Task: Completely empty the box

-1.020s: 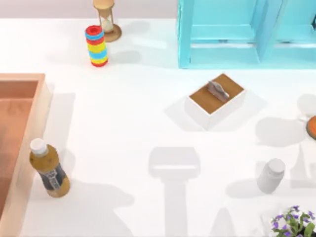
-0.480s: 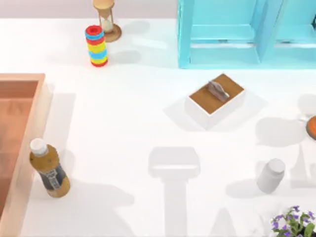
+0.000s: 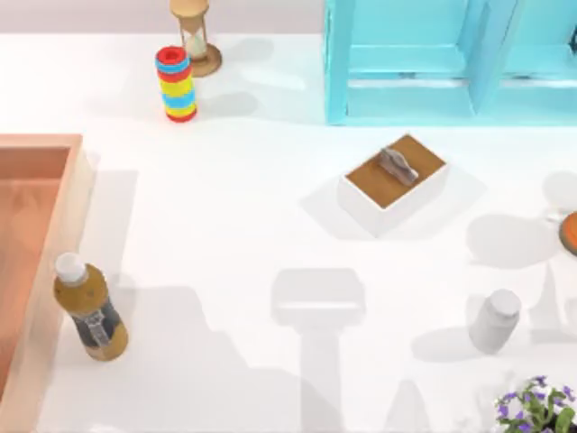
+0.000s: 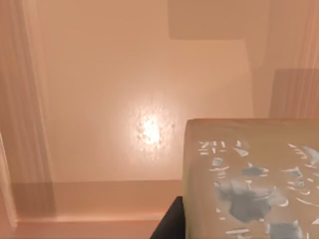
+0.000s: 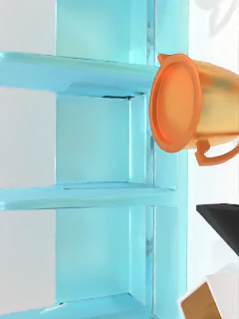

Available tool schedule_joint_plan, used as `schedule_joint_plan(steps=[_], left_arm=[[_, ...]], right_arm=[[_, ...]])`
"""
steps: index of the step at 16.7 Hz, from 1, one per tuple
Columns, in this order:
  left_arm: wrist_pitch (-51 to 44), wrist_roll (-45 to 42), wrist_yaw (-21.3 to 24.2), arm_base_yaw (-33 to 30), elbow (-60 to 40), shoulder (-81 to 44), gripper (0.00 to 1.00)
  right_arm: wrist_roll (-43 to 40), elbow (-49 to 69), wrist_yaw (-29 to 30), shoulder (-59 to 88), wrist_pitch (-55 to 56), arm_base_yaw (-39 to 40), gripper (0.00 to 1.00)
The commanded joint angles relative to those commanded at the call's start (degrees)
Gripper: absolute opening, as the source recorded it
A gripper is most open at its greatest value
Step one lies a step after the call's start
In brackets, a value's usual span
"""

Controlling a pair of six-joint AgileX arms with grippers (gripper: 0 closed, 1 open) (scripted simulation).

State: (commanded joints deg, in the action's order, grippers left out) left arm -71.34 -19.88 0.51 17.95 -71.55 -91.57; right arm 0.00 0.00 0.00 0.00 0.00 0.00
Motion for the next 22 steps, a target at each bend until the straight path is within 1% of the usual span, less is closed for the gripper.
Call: schedule_joint_plan(steps=[2, 4, 9, 12, 14, 16, 18, 22], left_arm=[[-4.37, 0.15, -0.01, -0.09, -3.66, 1.38, 0.0], [-6.29, 0.26, -0.02, -0.16, -5.39, 2.27, 0.0], [-6.19, 0.23, -0.07, -0.09, -5.37, 2.03, 0.0], [-4.93, 2.71, -0.76, -3.78, -7.45, -0.46, 0.0], [-3.04, 7.03, -1.5, -9.17, -9.46, -3.13, 0.0], [-0.62, 13.76, -2.16, -16.94, -11.23, -6.11, 0.0], [2.08, 22.84, -2.59, -26.73, -12.27, -9.05, 0.0], [7.16, 44.95, -2.45, -47.8, -11.2, -13.35, 0.0]], right_arm=[[0.0, 0.0, 0.0, 0.0, 0.0, 0.0, 1.0], [0.0, 0.0, 0.0, 0.0, 0.0, 0.0, 1.0], [0.0, 0.0, 0.0, 0.0, 0.0, 0.0, 1.0], [0.0, 0.0, 0.0, 0.0, 0.0, 0.0, 1.0], [0.0, 0.0, 0.0, 0.0, 0.0, 0.0, 1.0], [0.0, 0.0, 0.0, 0.0, 0.0, 0.0, 1.0], [0.0, 0.0, 0.0, 0.0, 0.0, 0.0, 1.0], [0.0, 0.0, 0.0, 0.0, 0.0, 0.0, 1.0]])
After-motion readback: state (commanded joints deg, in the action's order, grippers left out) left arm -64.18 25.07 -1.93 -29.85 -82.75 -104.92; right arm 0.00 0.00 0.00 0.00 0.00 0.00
